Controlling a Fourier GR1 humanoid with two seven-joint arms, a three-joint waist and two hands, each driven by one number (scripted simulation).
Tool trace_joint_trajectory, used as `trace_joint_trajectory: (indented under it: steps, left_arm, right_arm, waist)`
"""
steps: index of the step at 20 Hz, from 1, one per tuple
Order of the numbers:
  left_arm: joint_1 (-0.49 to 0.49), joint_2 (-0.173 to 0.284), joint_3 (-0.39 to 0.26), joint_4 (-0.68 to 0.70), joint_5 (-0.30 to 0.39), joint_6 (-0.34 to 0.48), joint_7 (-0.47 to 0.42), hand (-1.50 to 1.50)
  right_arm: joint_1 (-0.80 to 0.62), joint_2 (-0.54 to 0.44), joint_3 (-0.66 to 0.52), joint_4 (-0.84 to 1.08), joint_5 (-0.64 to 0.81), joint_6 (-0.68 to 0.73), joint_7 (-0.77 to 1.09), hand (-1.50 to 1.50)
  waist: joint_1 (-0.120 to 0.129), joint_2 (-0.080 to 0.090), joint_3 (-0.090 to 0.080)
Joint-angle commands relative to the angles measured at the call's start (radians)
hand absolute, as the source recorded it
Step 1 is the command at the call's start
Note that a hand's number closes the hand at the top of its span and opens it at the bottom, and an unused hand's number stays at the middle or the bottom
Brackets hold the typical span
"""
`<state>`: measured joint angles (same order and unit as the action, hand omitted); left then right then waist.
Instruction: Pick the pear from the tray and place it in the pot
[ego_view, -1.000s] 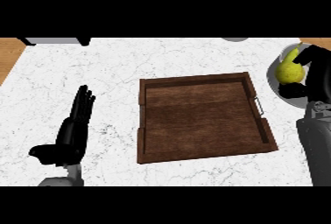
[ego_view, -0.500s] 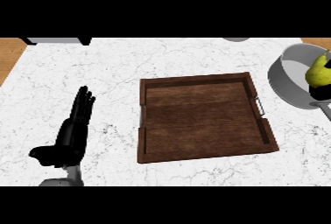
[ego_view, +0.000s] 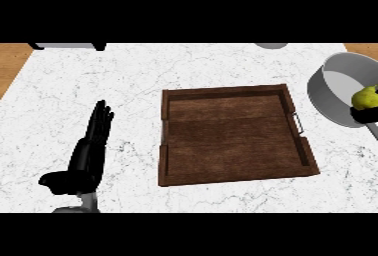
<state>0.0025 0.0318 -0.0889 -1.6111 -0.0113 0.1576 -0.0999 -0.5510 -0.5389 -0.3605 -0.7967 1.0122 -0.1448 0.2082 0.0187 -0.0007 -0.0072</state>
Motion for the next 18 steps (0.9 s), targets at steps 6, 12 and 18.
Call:
trace_joint_trajectory:
  steps: [6,12,18]
  left_arm:
    - [-0.007,0.010,0.028,0.036,0.024,-0.023,-0.018,0.00]
    - [-0.017,0.017,0.034,0.021,0.020,-0.017,0.001,0.00]
    - [0.003,-0.013,0.010,0.012,0.005,0.006,0.010,0.00]
  right_arm:
    - [-0.038,-0.013,-0.101,0.236,-0.126,0.010,-0.176,-1.50]
    - [-0.077,0.037,-0.315,0.133,-0.391,-0.082,-0.374,-1.50]
    - [-0.065,-0.021,-0.479,0.192,-0.590,-0.021,-0.482,-1.50]
  waist:
    - [0.001,0.008,0.009]
    - [-0.018,-0.001,0.012]
    - [-0.015,0.004,0.010]
